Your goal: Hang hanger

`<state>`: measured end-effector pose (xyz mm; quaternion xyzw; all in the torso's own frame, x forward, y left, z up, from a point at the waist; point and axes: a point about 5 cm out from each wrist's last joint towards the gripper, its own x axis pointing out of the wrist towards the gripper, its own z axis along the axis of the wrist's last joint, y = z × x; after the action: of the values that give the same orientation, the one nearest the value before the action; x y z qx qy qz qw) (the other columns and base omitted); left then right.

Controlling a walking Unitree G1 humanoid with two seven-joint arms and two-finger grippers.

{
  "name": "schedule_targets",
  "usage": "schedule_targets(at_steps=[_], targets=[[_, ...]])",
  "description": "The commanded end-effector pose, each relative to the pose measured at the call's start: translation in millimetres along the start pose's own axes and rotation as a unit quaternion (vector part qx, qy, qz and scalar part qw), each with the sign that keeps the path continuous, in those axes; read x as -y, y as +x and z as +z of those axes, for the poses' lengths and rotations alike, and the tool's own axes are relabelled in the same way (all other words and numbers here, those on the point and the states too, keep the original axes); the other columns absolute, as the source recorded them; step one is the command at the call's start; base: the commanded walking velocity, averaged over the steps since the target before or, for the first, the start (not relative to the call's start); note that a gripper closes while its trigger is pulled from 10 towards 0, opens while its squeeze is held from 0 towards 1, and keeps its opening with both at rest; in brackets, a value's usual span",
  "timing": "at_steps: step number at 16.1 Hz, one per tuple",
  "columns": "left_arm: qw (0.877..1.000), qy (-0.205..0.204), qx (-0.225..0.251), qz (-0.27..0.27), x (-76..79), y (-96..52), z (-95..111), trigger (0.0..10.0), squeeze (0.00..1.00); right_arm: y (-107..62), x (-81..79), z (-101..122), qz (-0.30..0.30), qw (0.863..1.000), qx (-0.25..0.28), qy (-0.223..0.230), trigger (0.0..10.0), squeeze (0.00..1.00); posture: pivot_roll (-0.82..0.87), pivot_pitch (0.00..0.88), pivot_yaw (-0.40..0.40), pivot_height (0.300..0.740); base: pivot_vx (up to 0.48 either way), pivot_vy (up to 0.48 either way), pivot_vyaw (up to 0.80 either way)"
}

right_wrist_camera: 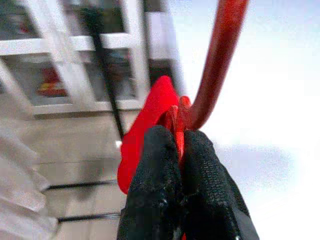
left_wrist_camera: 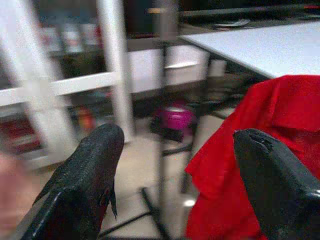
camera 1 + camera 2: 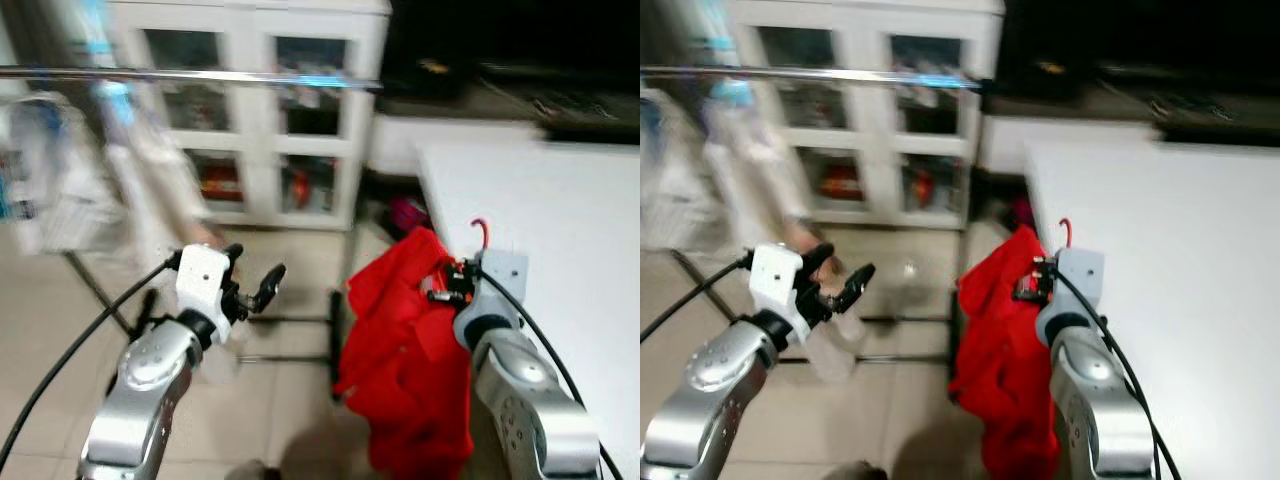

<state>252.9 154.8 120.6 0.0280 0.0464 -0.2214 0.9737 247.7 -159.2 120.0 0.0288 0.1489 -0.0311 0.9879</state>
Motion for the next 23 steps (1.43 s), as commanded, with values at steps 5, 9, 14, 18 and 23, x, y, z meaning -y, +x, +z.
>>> schedule_targets(at_steps=[5,9,14,18,23], targets=[[1.0,0.006,0.003,-0.004,-2.1,1.1,4.3,10.0,0.0,-0.7,-0.8,5.6,-0.003,1.0,0.012,0.002,10.0,0.0,-0.06,0.0,0.008,0.74,-0.251,0.0,-0.64],[1.0,-0.008,0.014,0.002,-3.0,4.6,8.8,10.0,0.0,-1.4,-1.7,7.9,0.0,1.0,0.017,-0.001,10.0,0.0,-0.06,0.0,0.008,0.74,0.0,0.0,0.0],[1.0,-0.014,0.016,0.007,-2.4,5.7,9.3,10.0,0.0,3.0,-2.5,7.0,0.01,1.0,0.011,-0.007,10.0,0.0,-0.06,0.0,0.0,0.74,0.0,0.0,0.0],[1.0,-0.017,0.023,0.009,-2.8,6.0,14.4,10.0,0.0,10.5,-4.5,10.0,0.035,0.999,0.013,-0.018,10.0,0.0,-0.04,0.0,-0.01,0.74,0.0,0.195,0.0],[1.0,-0.018,0.025,0.006,-0.1,8.2,14.8,10.0,0.0,12.2,-5.4,12.0,0.049,0.998,0.016,-0.027,10.0,0.0,-0.05,0.0,-0.009,0.74,0.0,0.422,0.0]])
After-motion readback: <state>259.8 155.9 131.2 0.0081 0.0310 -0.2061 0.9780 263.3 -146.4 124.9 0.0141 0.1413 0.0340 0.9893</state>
